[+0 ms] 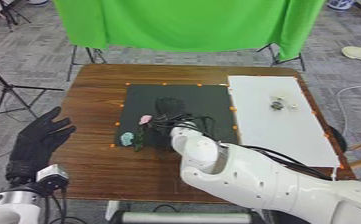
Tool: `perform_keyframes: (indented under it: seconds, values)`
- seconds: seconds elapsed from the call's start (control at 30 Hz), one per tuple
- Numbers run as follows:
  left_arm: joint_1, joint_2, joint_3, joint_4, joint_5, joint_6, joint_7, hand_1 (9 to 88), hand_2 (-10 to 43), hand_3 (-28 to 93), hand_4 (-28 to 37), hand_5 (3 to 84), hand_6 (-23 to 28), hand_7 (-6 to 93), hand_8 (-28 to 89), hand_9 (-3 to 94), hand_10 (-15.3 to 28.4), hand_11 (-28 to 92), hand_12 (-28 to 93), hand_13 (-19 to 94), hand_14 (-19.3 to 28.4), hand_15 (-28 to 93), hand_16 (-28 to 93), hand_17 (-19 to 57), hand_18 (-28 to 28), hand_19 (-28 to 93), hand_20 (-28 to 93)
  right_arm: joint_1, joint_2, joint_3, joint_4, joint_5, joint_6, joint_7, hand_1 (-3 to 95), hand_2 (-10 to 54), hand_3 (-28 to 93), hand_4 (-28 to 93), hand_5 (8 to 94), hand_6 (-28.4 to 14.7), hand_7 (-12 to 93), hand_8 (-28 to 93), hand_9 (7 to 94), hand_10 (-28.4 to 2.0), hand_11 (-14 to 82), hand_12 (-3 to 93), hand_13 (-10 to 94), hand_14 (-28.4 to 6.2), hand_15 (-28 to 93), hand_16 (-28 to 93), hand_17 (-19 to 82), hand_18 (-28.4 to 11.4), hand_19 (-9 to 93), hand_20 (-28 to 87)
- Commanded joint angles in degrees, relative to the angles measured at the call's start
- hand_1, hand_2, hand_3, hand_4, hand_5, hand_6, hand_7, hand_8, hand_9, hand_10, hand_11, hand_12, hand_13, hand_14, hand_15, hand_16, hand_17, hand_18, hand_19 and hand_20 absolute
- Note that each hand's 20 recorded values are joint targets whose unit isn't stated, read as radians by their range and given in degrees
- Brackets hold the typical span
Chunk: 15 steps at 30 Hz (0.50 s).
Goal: Arrange flowers
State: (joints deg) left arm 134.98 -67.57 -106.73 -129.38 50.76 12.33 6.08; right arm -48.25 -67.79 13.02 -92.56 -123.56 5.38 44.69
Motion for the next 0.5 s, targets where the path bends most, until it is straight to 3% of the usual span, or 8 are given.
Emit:
perform_keyframes:
  seconds: [0.03,0.27,0.5]
  values:
    - [0.23,0.09,0.26,0.22,0.41,-0.73,-0.69,23.7,5.1,81,-21.4,35.9,9.5,14.9,-10,34.8,20.3,30,10,25,26.7,53,-10,-11.5,23.6,57,4,-2.52,-1.56,3.45,-2.32,-2.48,-2.14,-1.24,49.9,-9.5,82,-28,83.0,-0.4,23,3,89.7,-10.6,21.0,30.7,78,-6.9,79,14,36,-22.8,93,29]
    - [0.38,0.07,0.32,0.15,0.59,-0.75,-0.72,23.7,5.0,81,-21.3,35.9,9.5,14.9,-10,34.8,20.3,30,10,25,26.7,53,-10,-11.5,23.6,57,4,-4.09,-2.14,5.15,-2.64,-3.09,-6.61,-1.55,47.3,-9.5,83,-28,75.7,-2.3,27,-1,84.0,-9.9,20.7,35.0,76,-7.3,81,13,34,-22.8,93,30]
    - [0.06,-0.07,0.32,0.31,0.75,-1.18,-1.08,24.1,4.7,81,-21.1,35.9,9.6,14.9,-10,34.9,20.4,30,10,25,26.7,53,-10,-11.5,23.6,57,4,-1.59,-1.82,2.46,-1.64,-2.97,-4.21,0.66,46.7,-9.5,82,-28,70.7,-3.7,30,-2,77.6,-11.1,26.1,34.5,74,-7.2,82,13,33,-22.8,93,30]
